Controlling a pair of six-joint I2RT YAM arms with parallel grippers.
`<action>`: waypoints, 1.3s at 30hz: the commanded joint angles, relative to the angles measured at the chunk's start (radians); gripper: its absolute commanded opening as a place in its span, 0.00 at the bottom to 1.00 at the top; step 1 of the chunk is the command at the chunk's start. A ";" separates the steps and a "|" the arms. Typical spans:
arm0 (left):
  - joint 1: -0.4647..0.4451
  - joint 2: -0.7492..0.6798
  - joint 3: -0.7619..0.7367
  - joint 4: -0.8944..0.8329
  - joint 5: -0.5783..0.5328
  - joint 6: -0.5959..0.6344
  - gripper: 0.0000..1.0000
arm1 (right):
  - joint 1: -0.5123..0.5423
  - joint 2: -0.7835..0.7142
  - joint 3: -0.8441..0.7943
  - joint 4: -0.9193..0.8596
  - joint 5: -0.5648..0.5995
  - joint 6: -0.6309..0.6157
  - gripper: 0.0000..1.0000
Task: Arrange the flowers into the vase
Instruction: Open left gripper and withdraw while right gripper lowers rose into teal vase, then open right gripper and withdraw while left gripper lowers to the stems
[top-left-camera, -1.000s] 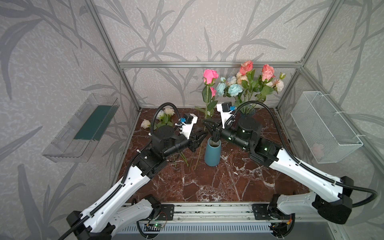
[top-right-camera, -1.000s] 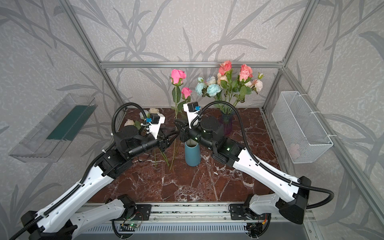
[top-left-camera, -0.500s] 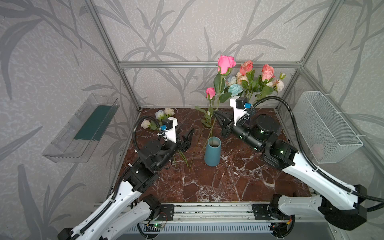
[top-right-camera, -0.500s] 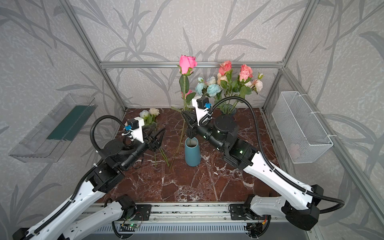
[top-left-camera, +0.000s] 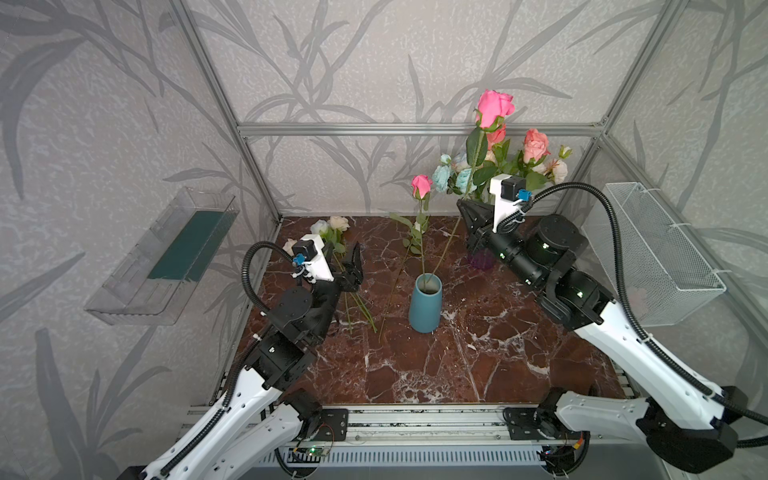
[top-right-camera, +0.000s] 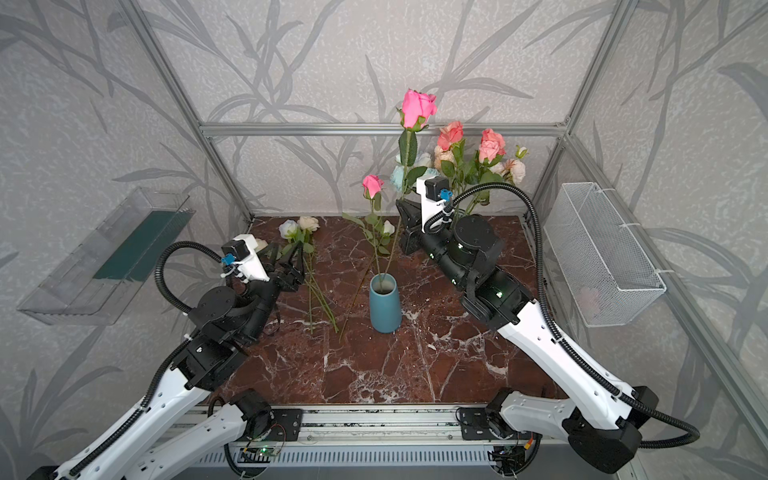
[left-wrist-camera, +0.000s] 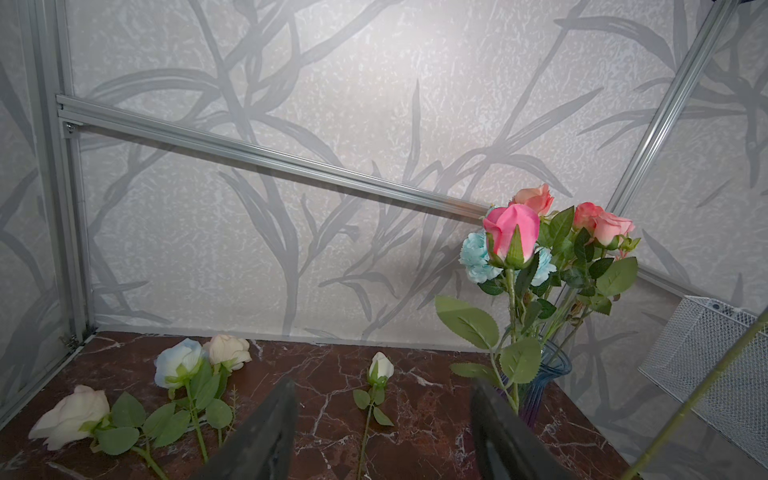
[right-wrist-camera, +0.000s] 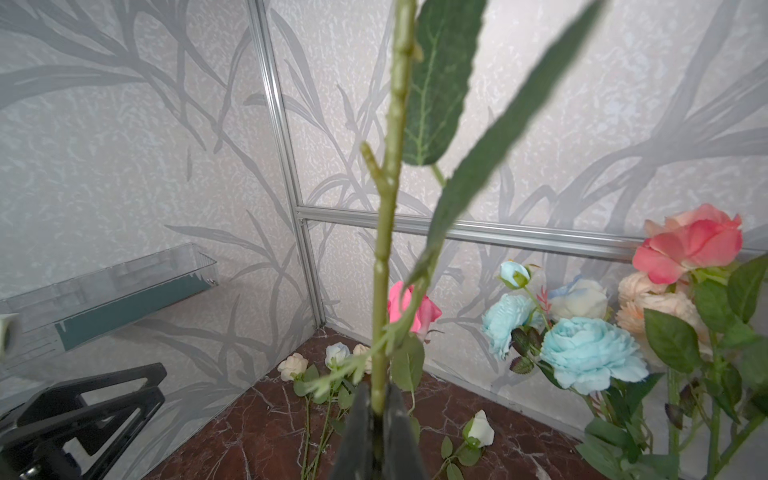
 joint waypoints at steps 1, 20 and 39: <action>0.012 0.006 0.006 0.015 -0.004 -0.023 0.67 | -0.009 0.011 -0.035 0.026 -0.024 0.036 0.00; 0.035 0.061 0.019 -0.004 0.079 -0.050 0.72 | -0.007 0.007 -0.341 0.112 -0.074 0.240 0.31; 0.258 0.461 0.254 -0.385 0.110 -0.273 0.70 | -0.005 -0.442 -0.585 -0.107 0.059 0.231 0.42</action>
